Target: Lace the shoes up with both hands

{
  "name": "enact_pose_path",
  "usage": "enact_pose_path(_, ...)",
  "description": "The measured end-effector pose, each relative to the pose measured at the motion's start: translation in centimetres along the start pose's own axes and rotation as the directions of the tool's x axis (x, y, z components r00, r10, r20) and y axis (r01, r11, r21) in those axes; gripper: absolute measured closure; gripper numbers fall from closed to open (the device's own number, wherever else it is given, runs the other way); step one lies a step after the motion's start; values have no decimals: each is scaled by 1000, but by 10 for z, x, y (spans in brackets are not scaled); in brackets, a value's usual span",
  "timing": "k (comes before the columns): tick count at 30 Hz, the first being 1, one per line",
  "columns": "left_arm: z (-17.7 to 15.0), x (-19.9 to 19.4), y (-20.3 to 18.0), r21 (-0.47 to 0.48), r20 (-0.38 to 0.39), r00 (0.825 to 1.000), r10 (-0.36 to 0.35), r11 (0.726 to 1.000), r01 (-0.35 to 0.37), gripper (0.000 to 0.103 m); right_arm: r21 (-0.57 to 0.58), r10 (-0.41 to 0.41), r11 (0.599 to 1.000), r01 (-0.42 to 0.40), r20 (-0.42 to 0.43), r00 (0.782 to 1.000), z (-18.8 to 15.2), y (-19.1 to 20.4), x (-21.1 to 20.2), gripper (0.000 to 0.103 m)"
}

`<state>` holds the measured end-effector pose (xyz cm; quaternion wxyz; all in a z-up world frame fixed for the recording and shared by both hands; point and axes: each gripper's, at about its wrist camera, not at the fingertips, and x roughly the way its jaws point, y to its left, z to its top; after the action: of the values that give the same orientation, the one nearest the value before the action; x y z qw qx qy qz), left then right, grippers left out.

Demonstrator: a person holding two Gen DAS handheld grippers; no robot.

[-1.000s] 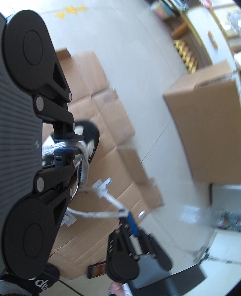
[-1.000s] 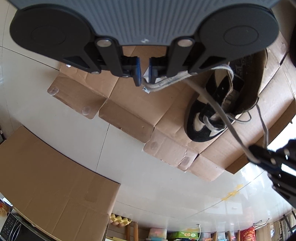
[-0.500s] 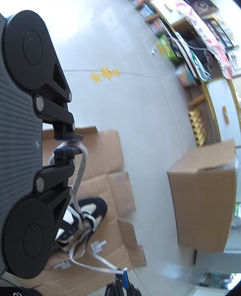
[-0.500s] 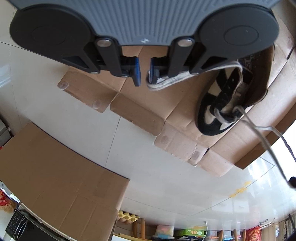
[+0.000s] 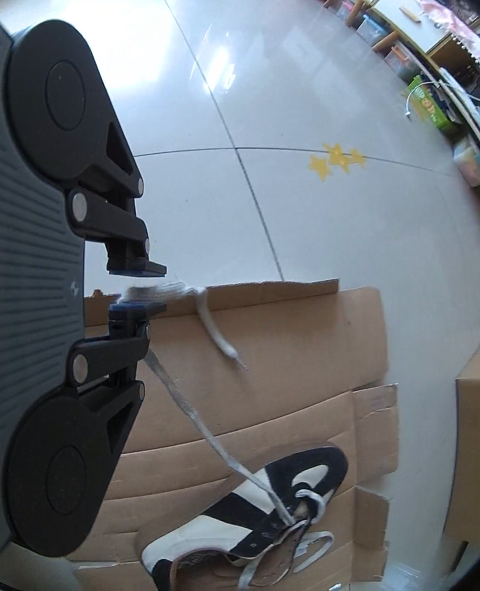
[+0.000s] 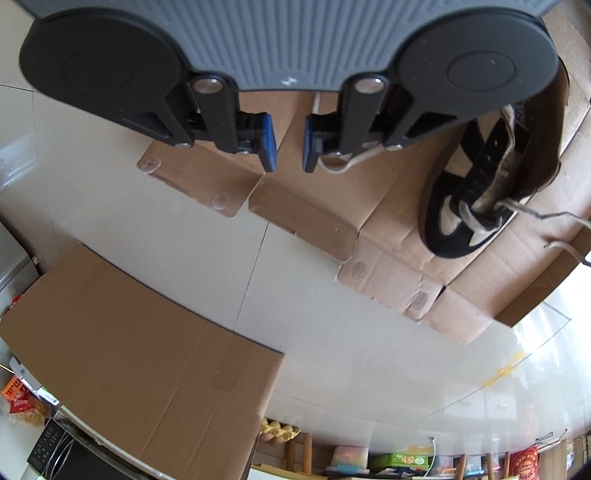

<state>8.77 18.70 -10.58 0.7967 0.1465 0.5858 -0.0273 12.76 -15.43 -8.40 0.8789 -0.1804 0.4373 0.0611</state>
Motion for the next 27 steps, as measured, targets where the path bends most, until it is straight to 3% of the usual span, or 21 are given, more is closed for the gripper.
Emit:
enact_pose_path(1, -1, 1, -3, 13, -15, 1000, -5, 1000, 5, 56, 1, 16, 1000, -16, -5, 1000, -1, 2, 0, 72)
enact_pose_path(4, -5, 2, -13, 58, -50, 999, -17, 998, 20, 48, 1, 66, 998, -66, -17, 998, -5, 9, -4, 71)
enact_pose_path(11, -6, -2, -32, 107, -125, 987, -102, 987, 116, 39, -90, 248, 965, -248, -17, 969, -9, 46, -26, 81)
enact_pose_path(15, -13, -2, -48, 185, -190, 977, -96, 974, 131, 31, -132, 323, 938, -321, -8, 946, -5, 63, -36, 85)
enact_pose_path(20, -14, -2, -45, 138, -182, 972, -149, 975, 176, 20, -159, 372, 915, -370, -19, 928, -2, 77, -36, 84)
enact_pose_path(22, -14, 0, -43, 121, -190, 971, -148, 978, 173, 1, -167, 391, 905, -391, -31, 920, -3, 83, -34, 85)
enact_pose_path(24, -14, 1, -42, 135, -183, 977, -108, 982, 133, 1, -169, 394, 903, -395, -39, 918, -4, 86, -30, 85)
enact_pose_path(27, -10, -1, -37, 98, -166, 980, -105, 988, 123, 1, -167, 392, 903, -395, -51, 918, -4, 88, -25, 84)
